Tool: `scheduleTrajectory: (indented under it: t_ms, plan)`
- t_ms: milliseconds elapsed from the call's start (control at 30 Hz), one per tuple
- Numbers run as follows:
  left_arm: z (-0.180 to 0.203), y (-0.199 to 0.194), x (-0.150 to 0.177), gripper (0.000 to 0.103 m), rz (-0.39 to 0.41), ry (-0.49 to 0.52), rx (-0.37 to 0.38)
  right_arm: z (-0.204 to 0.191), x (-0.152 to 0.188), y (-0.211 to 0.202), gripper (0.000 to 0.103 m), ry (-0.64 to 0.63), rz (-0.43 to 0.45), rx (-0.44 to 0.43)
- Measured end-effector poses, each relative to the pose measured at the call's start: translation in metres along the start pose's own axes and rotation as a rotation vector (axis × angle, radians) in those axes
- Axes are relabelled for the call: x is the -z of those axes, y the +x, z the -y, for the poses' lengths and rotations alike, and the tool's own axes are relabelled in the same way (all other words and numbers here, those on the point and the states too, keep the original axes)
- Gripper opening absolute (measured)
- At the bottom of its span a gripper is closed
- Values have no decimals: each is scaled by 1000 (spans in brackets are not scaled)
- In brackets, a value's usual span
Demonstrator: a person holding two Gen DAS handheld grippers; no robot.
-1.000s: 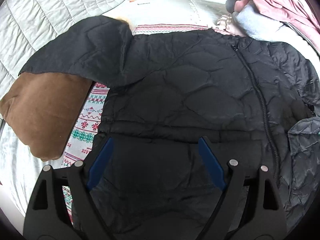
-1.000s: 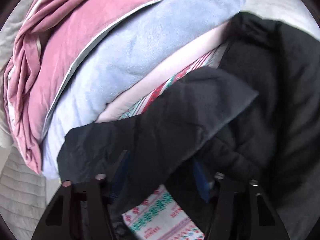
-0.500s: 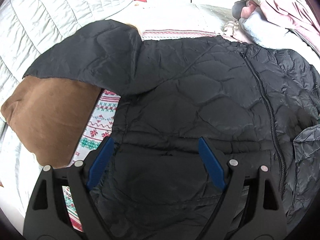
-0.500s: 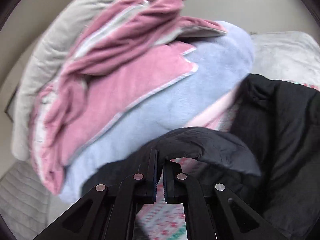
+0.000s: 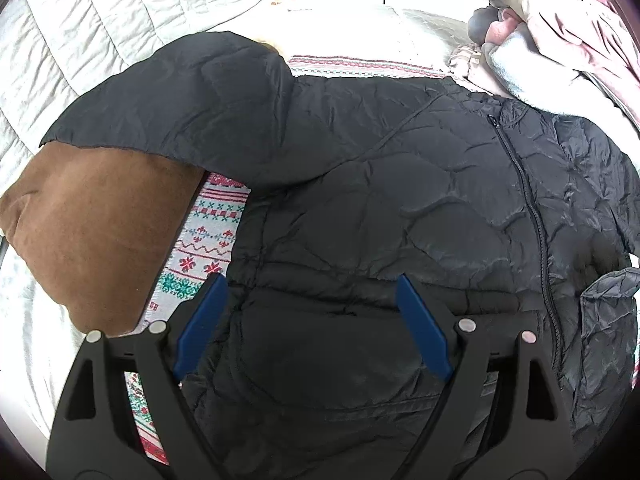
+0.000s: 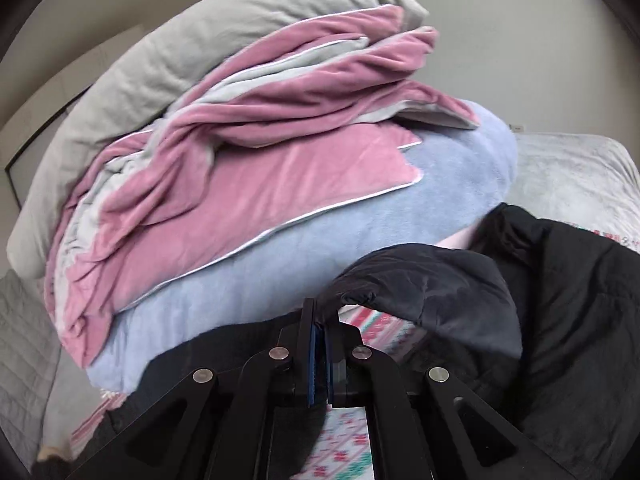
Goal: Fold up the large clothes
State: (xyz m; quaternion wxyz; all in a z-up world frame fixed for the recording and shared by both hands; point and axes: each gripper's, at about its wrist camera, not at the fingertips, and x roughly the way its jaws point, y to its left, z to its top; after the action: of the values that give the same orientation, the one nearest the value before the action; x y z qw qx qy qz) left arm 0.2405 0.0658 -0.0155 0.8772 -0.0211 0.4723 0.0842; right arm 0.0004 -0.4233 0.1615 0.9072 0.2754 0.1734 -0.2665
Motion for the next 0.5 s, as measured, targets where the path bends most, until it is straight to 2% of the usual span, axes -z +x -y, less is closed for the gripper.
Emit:
scheduleTrajectory:
  t_ms: [100,200,267,400,500]
  plan:
    - [-5,1,-2,86,-5,-17,5,-46,-6,-19,2,-68,68,-67]
    - [-10,1,-2,86,-15,-32,10,-121,-10,-52,2,-201,146,-173]
    - [-18,2,-6,86,-21,-56,22,-178,1,-71,2,-316,166,-264]
    - [-44,1,-12,86,-25,-145,27,-284,63,-85,2,-570,122,-411]
    - [-65,1,-14,86,-29,-213,37,-345,133,-70,2,-782,49,-432]
